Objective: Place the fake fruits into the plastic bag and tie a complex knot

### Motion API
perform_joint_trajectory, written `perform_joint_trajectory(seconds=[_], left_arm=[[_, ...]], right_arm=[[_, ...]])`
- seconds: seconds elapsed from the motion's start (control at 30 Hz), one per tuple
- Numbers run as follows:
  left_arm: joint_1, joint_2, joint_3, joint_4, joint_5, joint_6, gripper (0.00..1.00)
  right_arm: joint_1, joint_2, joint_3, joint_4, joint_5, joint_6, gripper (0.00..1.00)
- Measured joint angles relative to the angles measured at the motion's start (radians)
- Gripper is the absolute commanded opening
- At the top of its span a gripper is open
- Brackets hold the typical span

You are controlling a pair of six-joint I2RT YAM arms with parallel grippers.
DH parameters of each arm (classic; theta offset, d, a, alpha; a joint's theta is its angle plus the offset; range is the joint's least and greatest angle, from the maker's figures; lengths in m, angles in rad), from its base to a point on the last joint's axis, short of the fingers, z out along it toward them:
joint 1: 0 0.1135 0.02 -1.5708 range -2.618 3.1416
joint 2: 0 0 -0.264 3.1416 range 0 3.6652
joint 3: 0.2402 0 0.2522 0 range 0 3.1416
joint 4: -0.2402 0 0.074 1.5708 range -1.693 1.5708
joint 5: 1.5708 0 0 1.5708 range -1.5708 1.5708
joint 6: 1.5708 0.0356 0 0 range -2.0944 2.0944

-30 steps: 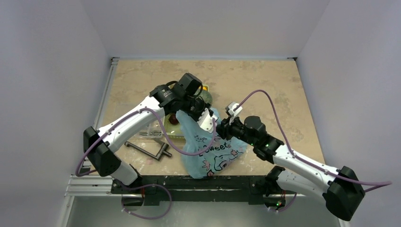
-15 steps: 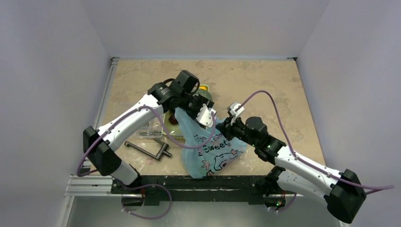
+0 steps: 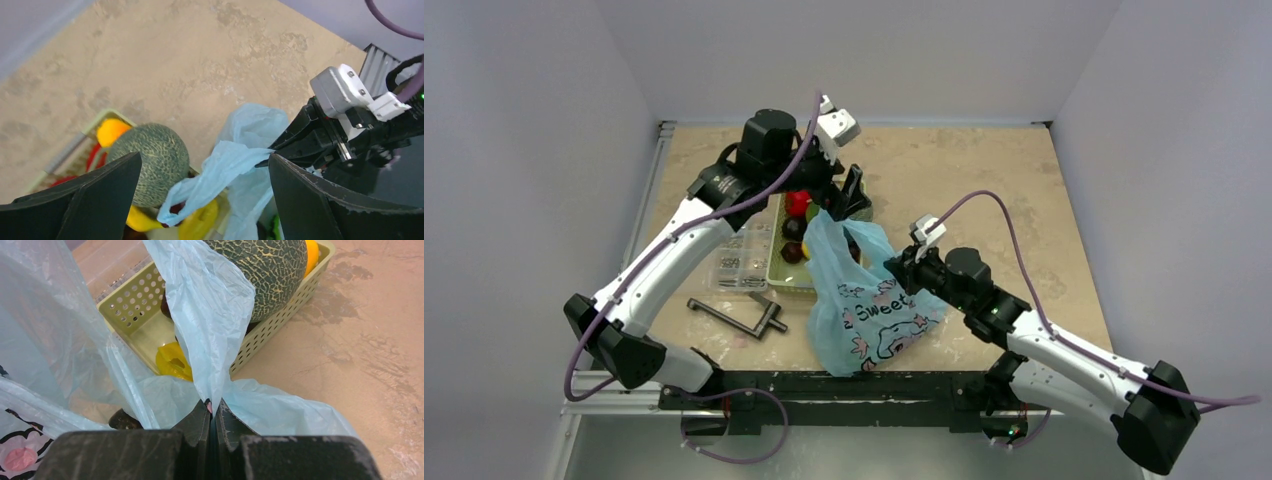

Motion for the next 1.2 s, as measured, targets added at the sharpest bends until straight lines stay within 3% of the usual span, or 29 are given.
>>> perform_joint_trajectory(seconds=[0.3, 0.37, 0.47, 0.5, 0.57, 0.7, 0.87, 1.0, 1.03, 1.13, 1.17, 1.2], left_arm=[[0.045, 0.074, -0.094, -0.070, -0.037, -0.388, 1.00], [0.050, 0.092, -0.106, -0.055, -0.005, -0.436, 0.89], [0.050, 0.113, -0.124, -0.008, 0.089, -0.508, 0.58], [0.050, 0.120, -0.124, 0.002, 0.116, -0.525, 0.52], [0.050, 0.138, -0.124, 0.034, 0.186, -0.549, 0.57], [0.048, 0.175, -0.123, 0.046, 0.275, -0.560, 0.83], [0.047, 0.187, -0.124, 0.009, 0.256, -0.548, 0.95], [0.046, 0.187, -0.124, -0.033, 0.183, -0.535, 0.94], [0.046, 0.187, -0.124, -0.038, 0.174, -0.533, 0.90], [0.040, 0.192, -0.123, -0.058, 0.166, -0.528, 0.58], [0.036, 0.195, -0.123, -0.060, 0.174, -0.526, 0.47], [0.031, 0.200, -0.124, -0.057, 0.190, -0.524, 0.36]], right_arm=[[0.000, -0.091, 0.000, -0.057, 0.005, 0.023, 0.00], [0.000, -0.092, 0.000, -0.062, 0.005, 0.025, 0.00], [0.002, -0.074, 0.001, -0.077, 0.005, 0.029, 0.00], [0.002, -0.064, 0.002, -0.084, 0.005, 0.032, 0.00], [0.004, -0.048, 0.004, -0.092, 0.005, 0.033, 0.00], [0.007, -0.045, 0.004, -0.105, 0.005, 0.033, 0.00], [0.009, -0.069, 0.005, -0.109, 0.025, 0.032, 0.00], [0.013, -0.085, 0.005, -0.109, 0.031, 0.027, 0.00], [0.013, -0.088, 0.005, -0.109, 0.031, 0.024, 0.00], [0.014, -0.085, 0.005, -0.109, 0.033, 0.022, 0.00], [0.014, -0.079, 0.005, -0.107, 0.034, 0.020, 0.02], [0.014, -0.069, 0.005, -0.106, 0.033, 0.019, 0.12]])
